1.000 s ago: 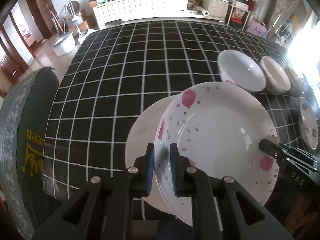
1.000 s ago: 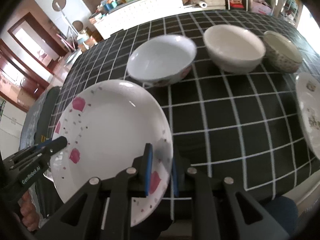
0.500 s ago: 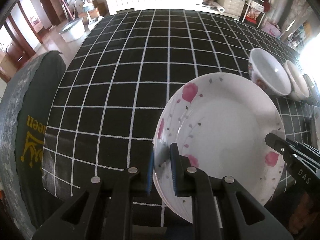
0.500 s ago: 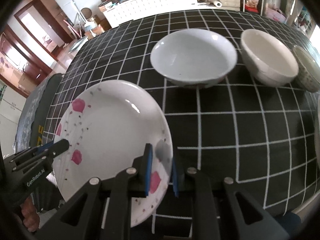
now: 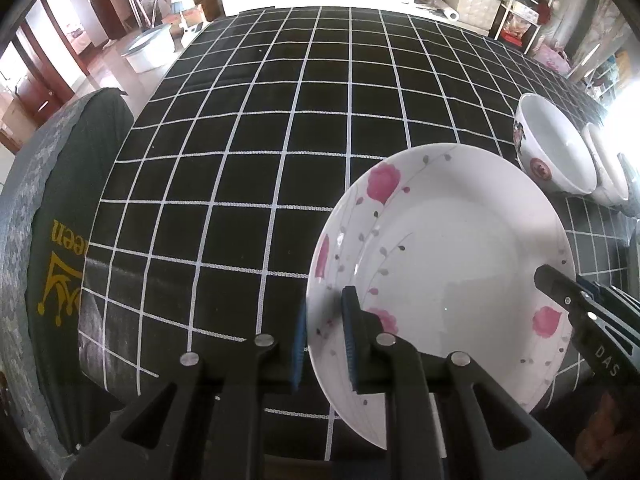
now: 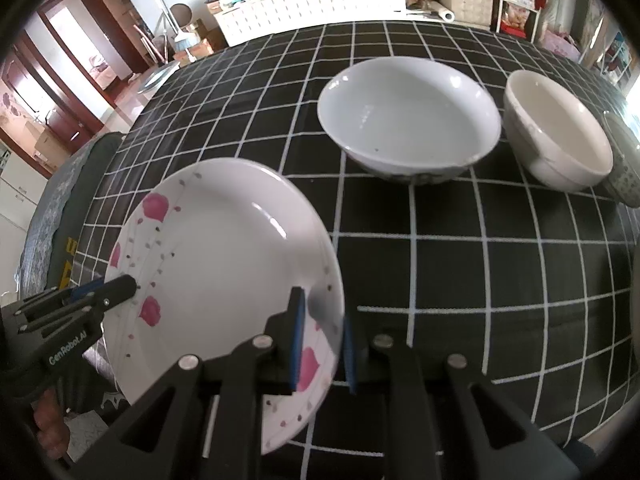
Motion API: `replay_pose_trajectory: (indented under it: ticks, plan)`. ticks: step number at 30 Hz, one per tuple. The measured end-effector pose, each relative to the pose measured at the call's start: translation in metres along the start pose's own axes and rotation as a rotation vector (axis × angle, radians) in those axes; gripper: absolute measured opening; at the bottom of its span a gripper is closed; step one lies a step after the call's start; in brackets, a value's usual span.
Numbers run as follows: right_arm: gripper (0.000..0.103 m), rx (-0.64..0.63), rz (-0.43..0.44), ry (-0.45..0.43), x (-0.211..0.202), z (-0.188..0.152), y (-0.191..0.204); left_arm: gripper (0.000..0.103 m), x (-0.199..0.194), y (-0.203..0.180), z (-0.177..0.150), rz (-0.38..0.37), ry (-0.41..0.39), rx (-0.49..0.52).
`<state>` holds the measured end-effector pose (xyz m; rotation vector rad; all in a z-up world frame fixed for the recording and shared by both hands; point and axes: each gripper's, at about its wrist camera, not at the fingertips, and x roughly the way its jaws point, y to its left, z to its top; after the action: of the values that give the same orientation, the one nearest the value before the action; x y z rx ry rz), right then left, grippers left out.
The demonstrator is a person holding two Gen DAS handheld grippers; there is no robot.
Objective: Organize plates and bowls
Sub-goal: 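Lower the stacked plates and open the left gripper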
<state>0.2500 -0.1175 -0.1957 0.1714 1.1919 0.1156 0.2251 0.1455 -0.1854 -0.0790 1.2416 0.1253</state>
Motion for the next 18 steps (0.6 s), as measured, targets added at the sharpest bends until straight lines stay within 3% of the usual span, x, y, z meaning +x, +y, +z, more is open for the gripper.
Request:
replay_pose_trajectory:
  ticks: [8,18]
  plan:
    - [0.021,0.006,0.003,0.004,0.0,-0.001,0.0,0.015,-0.01,-0.001,-0.002,0.02,-0.021,0.0]
    - [0.021,0.023,-0.016,-0.08,-0.033,0.004,-0.003,0.015,-0.051,-0.01,-0.003,0.014,-0.112,0.011]
